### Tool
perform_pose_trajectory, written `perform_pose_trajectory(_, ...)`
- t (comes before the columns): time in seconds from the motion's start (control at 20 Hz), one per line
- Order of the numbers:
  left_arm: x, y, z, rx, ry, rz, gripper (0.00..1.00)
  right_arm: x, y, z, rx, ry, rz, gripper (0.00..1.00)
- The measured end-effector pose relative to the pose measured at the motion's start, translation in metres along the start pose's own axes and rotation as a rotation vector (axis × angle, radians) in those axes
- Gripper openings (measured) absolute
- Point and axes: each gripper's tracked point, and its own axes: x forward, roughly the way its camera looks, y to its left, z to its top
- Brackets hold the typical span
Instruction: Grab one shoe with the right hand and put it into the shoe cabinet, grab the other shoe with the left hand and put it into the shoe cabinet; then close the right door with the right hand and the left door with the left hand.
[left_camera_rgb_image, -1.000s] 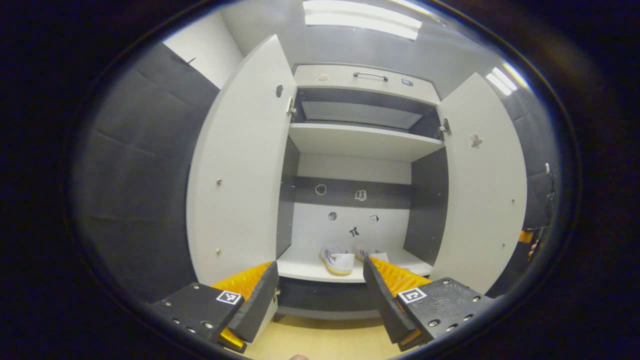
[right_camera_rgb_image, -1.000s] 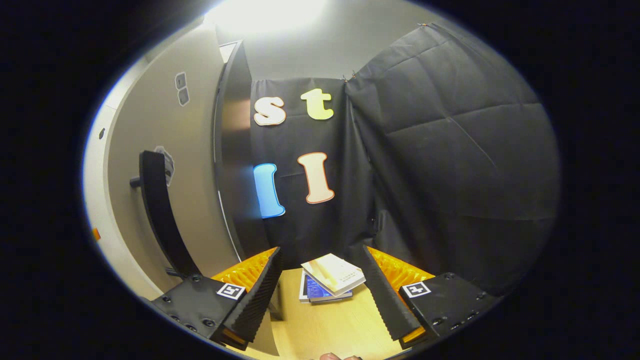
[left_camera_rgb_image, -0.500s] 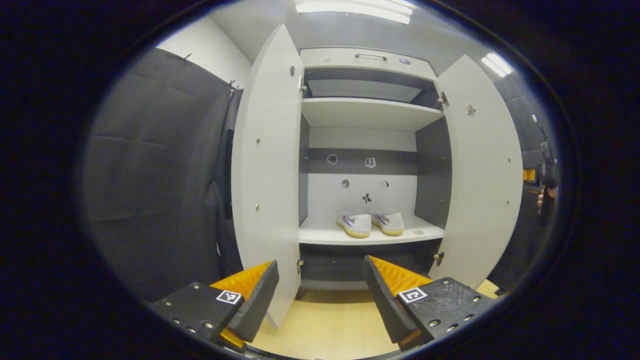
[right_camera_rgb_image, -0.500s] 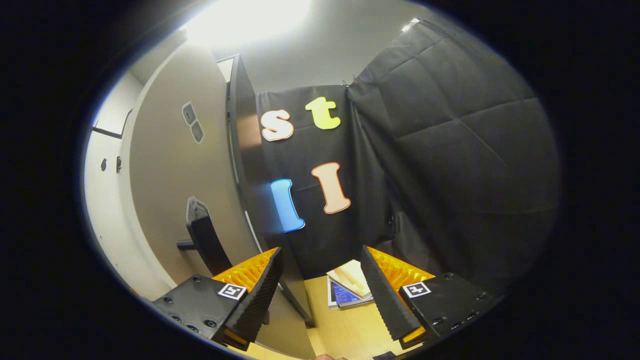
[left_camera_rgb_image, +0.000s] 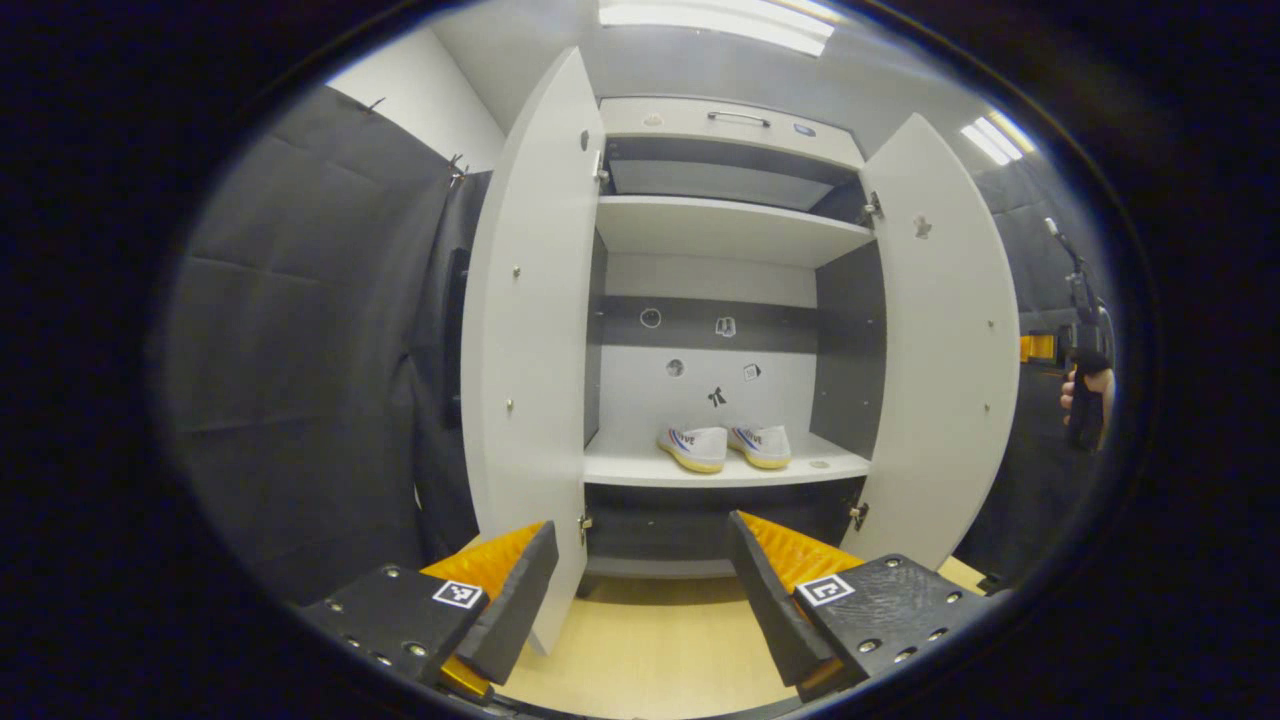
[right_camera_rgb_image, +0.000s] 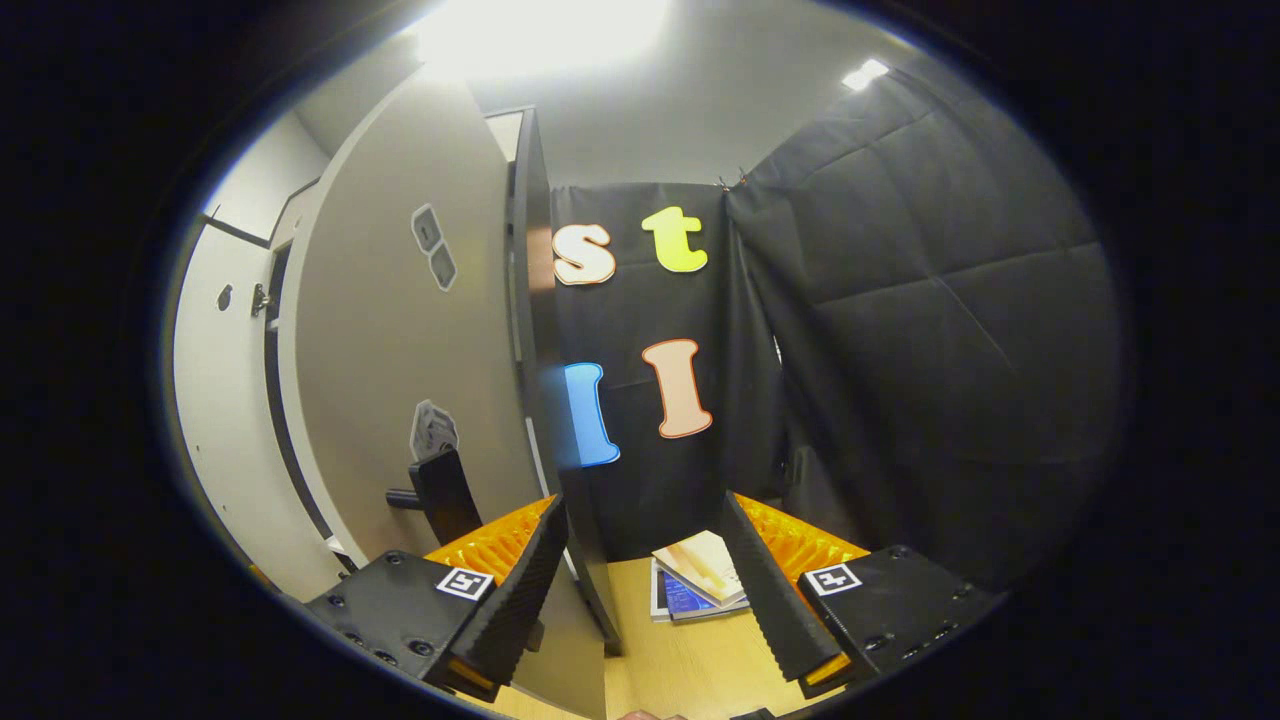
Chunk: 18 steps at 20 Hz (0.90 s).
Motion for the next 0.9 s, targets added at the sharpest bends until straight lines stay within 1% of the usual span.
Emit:
perform_pose_trajectory(0.3, -0.017, 0.030, -0.005, -0.020, 0.011, 0.047, 0.97, -0.001, 0.051, -0.008, 0.021, 0.014, 0.080, 0.97)
perform_pose_trajectory(0.4, -0.024, 0.041, -0.009, -0.024, 0.027, 0.067, 0.97, 0.001, 0.068, -0.010, 0.022, 0.018, 0.096, 0.97)
perform_pose_trajectory(0.55, -0.036, 0.056, -0.011, -0.030, 0.022, 0.088, 0.96, 0.005, 0.097, -0.017, 0.059, 0.034, 0.114, 0.97)
perform_pose_trajectory(0.6, -0.042, 0.062, -0.011, -0.030, 0.016, 0.099, 0.96, 0.008, 0.110, -0.018, 0.060, 0.035, 0.128, 0.97)
perform_pose_trajectory(0.65, -0.047, 0.069, -0.012, -0.030, 0.014, 0.112, 0.97, 0.009, 0.124, -0.020, 0.046, 0.038, 0.143, 1.00)
perform_pose_trajectory(0.7, -0.051, 0.077, -0.014, -0.031, 0.012, 0.127, 0.97, 0.010, 0.137, -0.024, 0.019, 0.043, 0.159, 0.97)
perform_pose_trajectory(0.75, -0.056, 0.087, -0.016, -0.035, 0.010, 0.144, 0.97, 0.014, 0.148, -0.026, -0.009, 0.049, 0.176, 0.97)
perform_pose_trajectory(0.85, -0.066, 0.106, -0.015, -0.047, 0.004, 0.177, 0.96, 0.020, 0.162, -0.027, -0.021, 0.034, 0.168, 0.98)
perform_pose_trajectory(0.9, -0.071, 0.115, -0.015, -0.052, -0.001, 0.193, 0.97, 0.016, 0.168, -0.028, -0.006, 0.021, 0.165, 0.93)
